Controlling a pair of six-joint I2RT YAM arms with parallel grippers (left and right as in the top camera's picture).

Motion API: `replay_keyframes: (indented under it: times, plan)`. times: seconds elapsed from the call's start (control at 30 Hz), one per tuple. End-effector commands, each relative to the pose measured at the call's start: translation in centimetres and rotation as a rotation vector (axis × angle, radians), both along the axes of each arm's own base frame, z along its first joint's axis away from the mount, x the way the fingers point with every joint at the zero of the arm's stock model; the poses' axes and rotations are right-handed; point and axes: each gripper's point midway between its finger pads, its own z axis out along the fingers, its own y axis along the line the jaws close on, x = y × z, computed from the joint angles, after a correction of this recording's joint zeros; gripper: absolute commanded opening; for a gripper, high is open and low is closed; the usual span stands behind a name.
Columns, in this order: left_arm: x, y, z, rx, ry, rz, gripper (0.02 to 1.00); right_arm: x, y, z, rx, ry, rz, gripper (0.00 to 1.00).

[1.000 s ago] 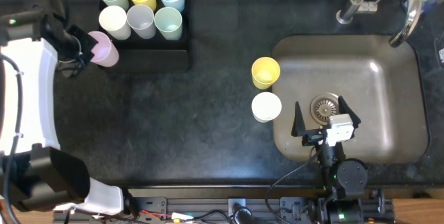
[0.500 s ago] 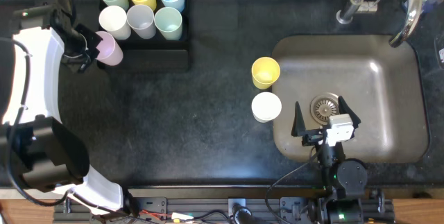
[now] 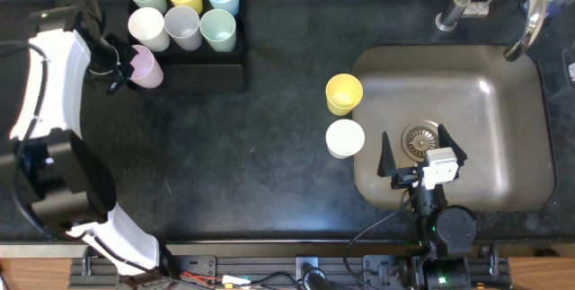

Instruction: Store Cups

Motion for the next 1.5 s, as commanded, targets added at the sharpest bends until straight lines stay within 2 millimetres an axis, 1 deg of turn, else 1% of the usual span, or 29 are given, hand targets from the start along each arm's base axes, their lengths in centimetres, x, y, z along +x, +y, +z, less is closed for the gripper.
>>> replay_keyframes:
  times: [0.03,0.1,0.13,0.17,0.2,0.23,0.3,0.43,0.5,0.53,0.6,0.63,0.67,0.7,0.73,0.77,0.8,0.9,0.93,0.97,1.03,1.1,1.17,1.3,1.5]
  plan:
    - [0.4,0.0,-1.1,0.010,0.015,0.008,0.036,0.0,0.2,-0.3,0.000,0.000,0.010,0.996]
    - [0.5,0.0,-1.2,0.012,0.012,0.007,0.036,0.0,0.2,-0.3,0.000,0.000,0.010,0.996]
    - [0.5,0.0,-1.2,0.012,0.010,0.007,0.080,0.0,0.2,-0.3,0.000,0.000,0.010,0.996]
    - [0.5,0.0,-1.2,0.012,0.010,0.007,0.272,0.0,0.2,-0.3,0.000,0.000,0.010,0.996]
    - [0.6,0.0,-1.2,0.011,0.010,0.007,0.873,0.0,0.2,-0.3,0.000,0.000,0.010,0.996]
    - [0.6,0.0,-1.1,0.011,0.009,0.007,0.998,0.0,0.2,-0.3,0.000,0.000,0.010,0.996]
    - [0.6,-0.2,-0.7,0.001,-0.004,0.005,0.998,0.0,0.2,-0.3,0.000,0.000,0.010,0.996]
    - [0.7,-1.2,3.3,-0.005,-0.106,-0.013,0.998,0.0,0.2,-0.3,0.000,0.000,0.010,0.998]
    - [0.7,-2.6,5.9,-0.001,-0.172,-0.048,0.998,0.0,0.2,-0.3,0.000,0.000,0.010,0.996]
    - [1.0,-5.0,8.3,0.007,-0.237,-0.120,0.998,0.0,0.2,-0.3,0.000,0.000,0.010,0.998]
    - [1.5,-8.7,10.4,0.018,-0.295,-0.243,0.998,0.0,0.2,-0.3,0.000,0.000,0.010,0.996]
    - [2.0,-13.4,11.8,0.039,-0.339,-0.374,1.000,0.0,0.2,-0.3,0.000,0.000,0.010,1.000]
    - [2.2,-15.8,12.1,0.048,-0.360,-0.431,1.000,0.0,0.2,-0.3,0.000,0.000,0.010,0.998]
    - [2.3,-18.9,12.2,0.056,-0.386,-0.499,1.000,0.0,0.2,-0.3,0.000,0.000,0.010,0.998]
    - [2.2,-24.1,12.0,0.062,-0.424,-0.585,1.000,0.0,0.2,-0.3,0.000,0.000,0.010,0.998]
    - [2.0,-26.6,11.7,0.054,-0.440,-0.608,1.000,0.0,0.2,-0.3,0.000,0.000,0.010,0.996]
    - [1.5,-29.8,11.1,0.033,-0.455,-0.642,1.000,0.0,0.2,-0.3,0.000,0.000,0.010,0.998]
    - [-0.3,-36.2,9.2,-0.024,-0.456,-0.716,1.000,0.0,0.2,-0.3,0.000,0.000,0.010,0.998]
    - [-1.0,-37.8,8.5,-0.044,-0.445,-0.733,0.998,0.0,0.2,-0.3,0.000,0.000,0.010,0.998]
    - [-1.7,-39.0,7.7,-0.057,-0.430,-0.739,0.998,0.0,0.2,-0.3,0.000,0.000,0.010,0.998]
    - [-3.0,-40.7,6.1,-0.070,-0.388,-0.760,1.000,0.0,0.2,-0.3,0.000,0.000,0.010,0.998]
    - [-3.4,-41.3,5.2,-0.093,-0.359,-0.776,1.000,0.0,0.2,-0.3,0.000,0.000,0.010,0.998]
    - [-3.6,-41.3,4.4,-0.097,-0.332,-0.782,1.000,0.0,0.2,-0.3,0.000,0.000,0.010,0.998]
    - [-3.9,-40.7,3.3,-0.087,-0.283,-0.778,1.000,0.0,0.2,-0.3,0.000,0.000,0.010,0.998]
    - [-4.6,-41.4,0.9,-0.158,-0.199,-0.792,0.998,0.0,0.2,-0.3,0.000,0.000,0.010,0.998]
